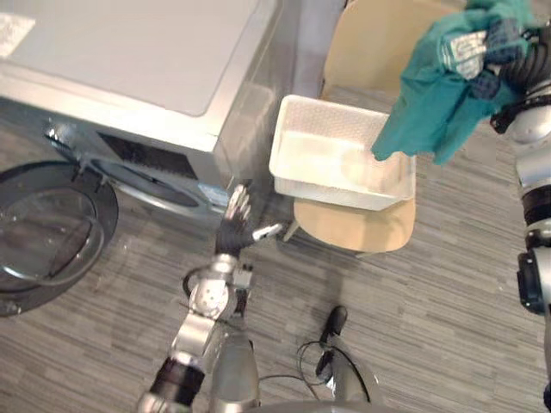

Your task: Pick up the laundry basket with both hands and put the clothes into the washing machine.

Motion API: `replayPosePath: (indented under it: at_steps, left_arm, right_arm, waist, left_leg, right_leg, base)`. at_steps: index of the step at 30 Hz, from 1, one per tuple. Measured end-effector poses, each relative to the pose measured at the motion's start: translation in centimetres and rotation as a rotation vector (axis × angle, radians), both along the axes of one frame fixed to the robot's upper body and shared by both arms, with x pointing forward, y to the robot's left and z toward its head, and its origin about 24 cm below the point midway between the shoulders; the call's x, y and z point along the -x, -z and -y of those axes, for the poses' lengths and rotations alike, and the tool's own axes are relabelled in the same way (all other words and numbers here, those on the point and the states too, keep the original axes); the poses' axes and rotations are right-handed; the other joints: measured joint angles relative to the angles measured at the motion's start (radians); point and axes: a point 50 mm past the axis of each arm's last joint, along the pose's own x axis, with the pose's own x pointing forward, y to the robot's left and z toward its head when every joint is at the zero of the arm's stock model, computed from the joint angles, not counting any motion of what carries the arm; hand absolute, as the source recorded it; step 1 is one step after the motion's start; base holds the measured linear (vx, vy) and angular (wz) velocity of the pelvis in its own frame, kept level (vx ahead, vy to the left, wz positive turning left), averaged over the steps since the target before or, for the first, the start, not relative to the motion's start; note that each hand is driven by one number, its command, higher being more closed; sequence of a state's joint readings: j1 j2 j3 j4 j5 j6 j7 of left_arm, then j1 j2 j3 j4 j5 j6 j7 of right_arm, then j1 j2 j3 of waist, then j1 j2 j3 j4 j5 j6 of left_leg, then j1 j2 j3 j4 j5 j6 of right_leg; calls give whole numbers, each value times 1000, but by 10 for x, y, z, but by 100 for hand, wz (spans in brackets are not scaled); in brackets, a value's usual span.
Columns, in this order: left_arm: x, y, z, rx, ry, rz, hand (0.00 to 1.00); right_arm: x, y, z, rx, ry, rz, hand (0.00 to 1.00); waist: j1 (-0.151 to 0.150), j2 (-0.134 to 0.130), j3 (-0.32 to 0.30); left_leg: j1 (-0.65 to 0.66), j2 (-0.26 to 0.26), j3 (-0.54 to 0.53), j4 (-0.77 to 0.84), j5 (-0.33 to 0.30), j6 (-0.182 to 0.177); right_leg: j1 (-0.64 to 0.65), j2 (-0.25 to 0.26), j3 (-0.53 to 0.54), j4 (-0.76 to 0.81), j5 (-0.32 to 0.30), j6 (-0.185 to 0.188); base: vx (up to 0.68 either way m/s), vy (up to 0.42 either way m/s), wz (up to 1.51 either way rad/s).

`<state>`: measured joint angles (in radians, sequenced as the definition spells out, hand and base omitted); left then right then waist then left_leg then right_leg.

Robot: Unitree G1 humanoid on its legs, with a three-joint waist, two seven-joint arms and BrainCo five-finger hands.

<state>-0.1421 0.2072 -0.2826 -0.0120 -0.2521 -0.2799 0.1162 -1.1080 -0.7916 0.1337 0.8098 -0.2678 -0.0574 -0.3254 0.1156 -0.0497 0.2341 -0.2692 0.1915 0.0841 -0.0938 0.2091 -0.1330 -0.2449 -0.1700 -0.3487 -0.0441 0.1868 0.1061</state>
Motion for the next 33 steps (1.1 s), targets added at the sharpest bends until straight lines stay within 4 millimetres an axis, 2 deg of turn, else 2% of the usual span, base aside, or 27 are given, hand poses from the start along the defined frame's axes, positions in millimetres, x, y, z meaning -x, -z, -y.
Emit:
replayPosePath:
  at_steps: [1, 4, 7, 8, 13, 19, 26, 30, 33]
  left_arm:
    - [-10, -17, 6, -34, 14, 72, 0]
    - [-31, -35, 21, -131, 23, 138, 0]
    - [-50, -36, 33, -234, 32, 119, 0]
    - [-57, -36, 36, -265, 39, 106, 0]
    - [-70, -35, 54, -305, 105, 52, 0]
    - [-78, -52, 62, -314, 138, 83, 0]
    - [-84, -60, 69, -349, 185, 92, 0]
    - [-90, -53, 71, -311, 230, 1, 0]
    - [-93, -60, 76, -269, 302, -29, 0]
  right_arm:
    - [2, -7, -7, 16, -28, 32, 100]
    - [4, -17, -23, 38, -88, 76, 100]
    - [2, -19, -49, 44, -191, 97, 100]
    - [2, -18, -57, 41, -230, 101, 100]
    - [-3, 1, -71, 18, -321, 23, 100]
    - [-2, 28, -90, 34, -454, -81, 100]
    - [-4, 38, -105, -5, -551, -128, 100]
    - [0, 47, -123, 29, -640, -177, 100]
    - [3, 47, -131, 26, -687, -174, 100]
  waist:
    - [-25, 5, -27]
    - [-53, 5, -57]
    - [-79, 3, -115]
    - [-96, 3, -133]
    - [-131, 1, -151]
    - [-137, -1, -175]
    - [-144, -11, -198]
    - [-152, -11, -207]
    - [-151, -12, -207]
  left_leg:
    - [8, 2, 1, -1, 0, 0]
    - [51, 9, 19, -4, -9, -7]
    - [78, 15, 55, -8, -20, -11]
    - [84, 17, 60, -8, -21, -12]
    - [126, 23, 85, -8, -29, -17]
    - [130, 21, 92, -8, -31, -19]
    - [131, 19, 91, -8, -32, -19]
    - [146, 19, 87, -8, -36, -20]
    - [146, 19, 85, -8, -38, -21]
  right_leg:
    - [14, 5, 3, -13, 2, -1]
    - [45, 13, 22, -23, 3, -2]
    - [51, 19, 52, -35, 0, 1]
    - [58, 23, 56, -43, 2, 0]
    - [84, 29, 81, -52, 2, -1]
    - [84, 29, 95, -53, 7, 2]
    - [85, 28, 97, -53, 9, 0]
    - [105, 27, 94, -54, 7, 1]
    - [105, 27, 93, -54, 2, -1]
  base:
    - [21, -41, -13]
    - [16, -27, -20]
    - [12, -18, -30]
    - [22, -23, -17]
    - [3, -16, -15]
    - [-3, -1, -3]
    - [0, 0, 0]
    - [0, 3, 3]
    - [0, 0, 0]
